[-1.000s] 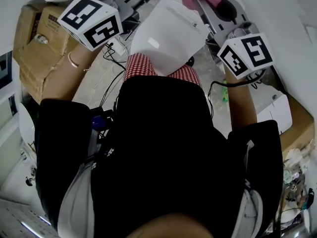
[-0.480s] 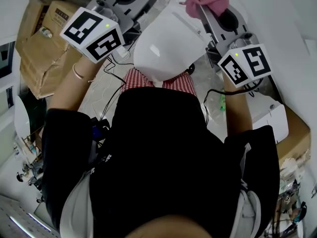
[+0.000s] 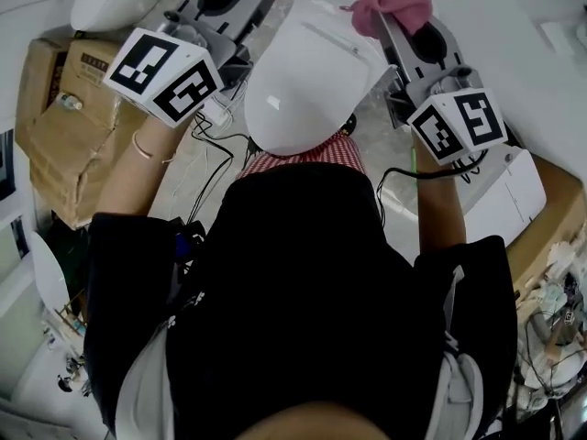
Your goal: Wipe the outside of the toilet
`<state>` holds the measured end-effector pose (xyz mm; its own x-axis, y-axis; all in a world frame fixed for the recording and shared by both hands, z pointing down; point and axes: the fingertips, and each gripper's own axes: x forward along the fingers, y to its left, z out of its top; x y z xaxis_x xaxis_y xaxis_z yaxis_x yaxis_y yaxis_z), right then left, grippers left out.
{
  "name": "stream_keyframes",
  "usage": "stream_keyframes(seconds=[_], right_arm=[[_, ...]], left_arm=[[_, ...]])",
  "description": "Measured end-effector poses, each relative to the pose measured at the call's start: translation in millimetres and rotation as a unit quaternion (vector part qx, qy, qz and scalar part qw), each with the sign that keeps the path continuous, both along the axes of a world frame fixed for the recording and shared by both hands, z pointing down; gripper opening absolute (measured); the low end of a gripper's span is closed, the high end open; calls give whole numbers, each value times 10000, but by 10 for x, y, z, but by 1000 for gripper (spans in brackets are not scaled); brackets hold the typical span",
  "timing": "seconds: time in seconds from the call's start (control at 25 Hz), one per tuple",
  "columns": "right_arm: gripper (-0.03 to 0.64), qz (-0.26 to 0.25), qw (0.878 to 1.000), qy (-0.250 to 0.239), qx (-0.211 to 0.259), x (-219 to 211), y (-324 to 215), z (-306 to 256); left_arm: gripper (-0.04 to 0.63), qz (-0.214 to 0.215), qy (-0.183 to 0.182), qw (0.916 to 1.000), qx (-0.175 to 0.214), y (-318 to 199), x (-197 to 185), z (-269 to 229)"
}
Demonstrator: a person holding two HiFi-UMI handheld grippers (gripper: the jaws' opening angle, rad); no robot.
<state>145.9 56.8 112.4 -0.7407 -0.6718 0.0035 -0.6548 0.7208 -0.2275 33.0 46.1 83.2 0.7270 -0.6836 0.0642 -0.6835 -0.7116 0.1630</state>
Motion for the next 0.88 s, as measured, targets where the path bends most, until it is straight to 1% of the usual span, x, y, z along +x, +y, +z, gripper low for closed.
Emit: stream_keyframes(seconds=[0.08,0.12,0.24,0.28,0.36,0.52,0.6,0.68,0.76,0.88], right_arm=[[78,172,9998,-60,54,-60,117,-53],[78,240,9996,-135,64,-100,186,-79],[78,337,9984,-447,0,-302,368,-144],[78,359,9982,-475,6,-398,420,-168],[78,385,9984,-420,53,-604,540,-206],[78,343,9978,-520,228,-1077,834,-278],[78,292,9977,-529,310,-1274,967,-317],[78,237,9985,-340,347,-1372,1027,-331],[78,185,9989,-156,396,-1403,1027,-342],[78,72,9989,-227,412,-1430,1013,-368]], left_arm=[[11,51,22,10000,81,88,-87,-42],[10,54,95,9999,94,136,-140,-62],[10,27,462,9989,11,292,-344,-122],[10,55,518,9986,4,344,-412,-145],[10,168,457,9988,59,471,-537,-167],[11,384,131,9989,232,794,-908,-153],[11,501,-61,9985,223,931,-1071,-121],[11,579,-168,9979,234,1005,-1132,-112],[11,568,-221,9978,243,1036,-1157,-106],[10,471,-153,9988,55,1049,-1212,-49]])
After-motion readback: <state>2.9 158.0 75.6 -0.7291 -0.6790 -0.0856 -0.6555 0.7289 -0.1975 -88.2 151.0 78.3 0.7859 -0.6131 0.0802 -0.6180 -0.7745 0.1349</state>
